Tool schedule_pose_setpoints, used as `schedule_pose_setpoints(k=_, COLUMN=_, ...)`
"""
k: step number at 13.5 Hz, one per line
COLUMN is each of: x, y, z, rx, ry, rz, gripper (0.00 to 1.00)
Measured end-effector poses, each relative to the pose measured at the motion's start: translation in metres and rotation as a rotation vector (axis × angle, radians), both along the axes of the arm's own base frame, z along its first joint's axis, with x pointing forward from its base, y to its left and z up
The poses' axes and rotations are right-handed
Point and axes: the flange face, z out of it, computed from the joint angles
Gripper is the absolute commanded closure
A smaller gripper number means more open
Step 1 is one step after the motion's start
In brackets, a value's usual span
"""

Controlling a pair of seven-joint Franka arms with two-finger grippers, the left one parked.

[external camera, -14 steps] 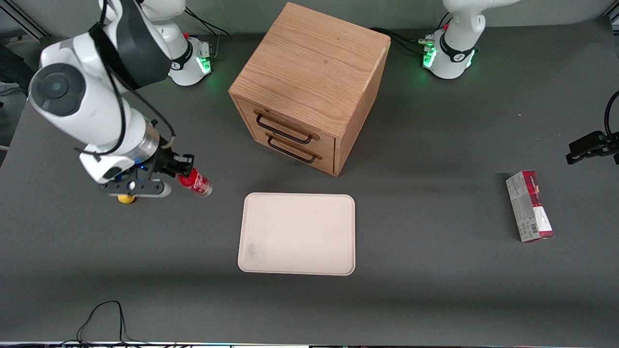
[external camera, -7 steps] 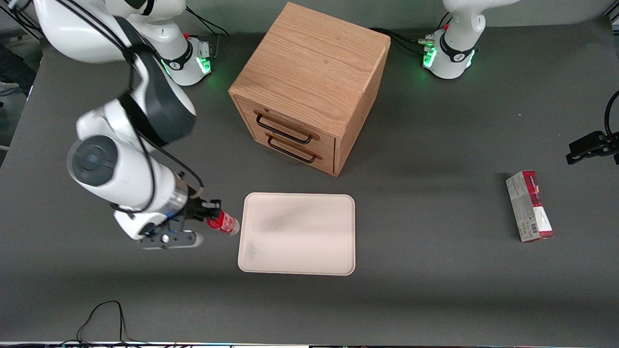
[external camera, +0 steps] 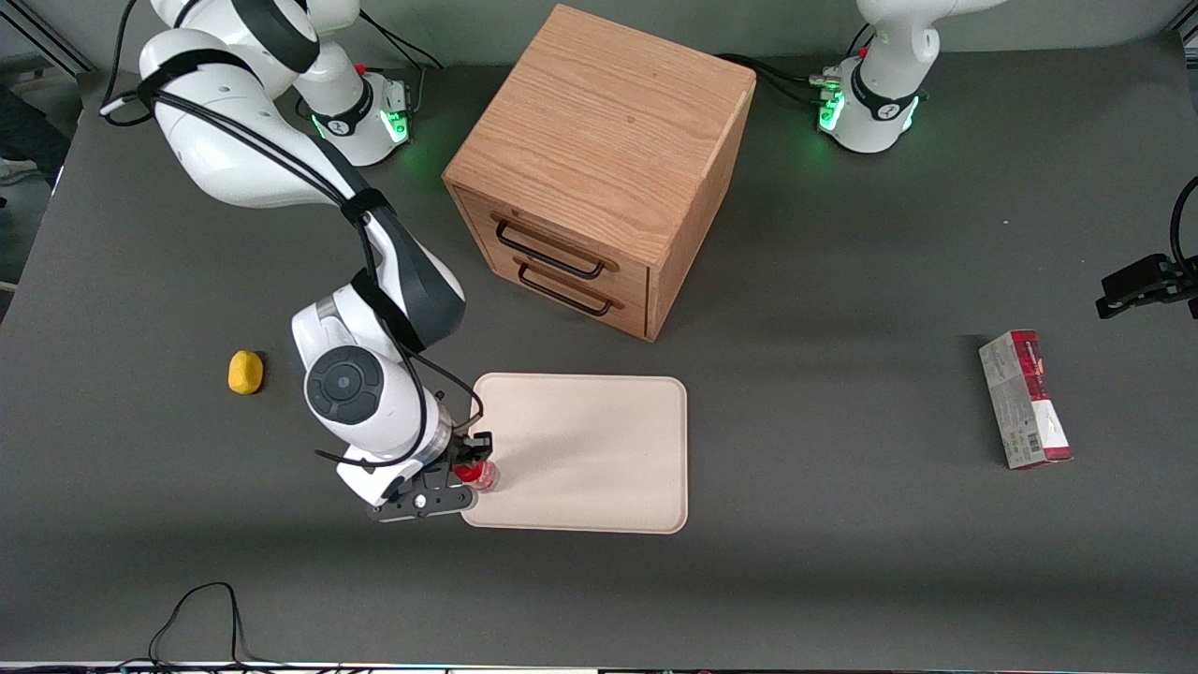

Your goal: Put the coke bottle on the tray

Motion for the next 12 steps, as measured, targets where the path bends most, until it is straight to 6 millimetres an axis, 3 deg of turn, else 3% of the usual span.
schedule_pose_setpoints(k=1, x=0.000, y=0.002, z=-0.005, rx=0.005, ry=-0.006, rz=0.004, gripper=0.50)
schedule_pose_setpoints(k=2, x=0.000, y=0.003, z=-0.010, rx=0.004, ry=-0.007, rz=0.008, gripper=0.02)
schedule_pose_setpoints(k=8, x=0.003, y=0.001, z=0.002, rx=0.016, ry=-0.036, rz=-0.011, gripper=0.00)
schedule_pose_setpoints(k=10, x=-0.001, y=-0.002, z=0.031, rx=0.004, ry=-0.043, rz=-0.016, gripper=0.00)
schedule_pose_setpoints(k=12, x=-0.016, y=-0.011, z=0.075, rx=0.007, ry=-0.039, rz=-0.033, gripper=0.00)
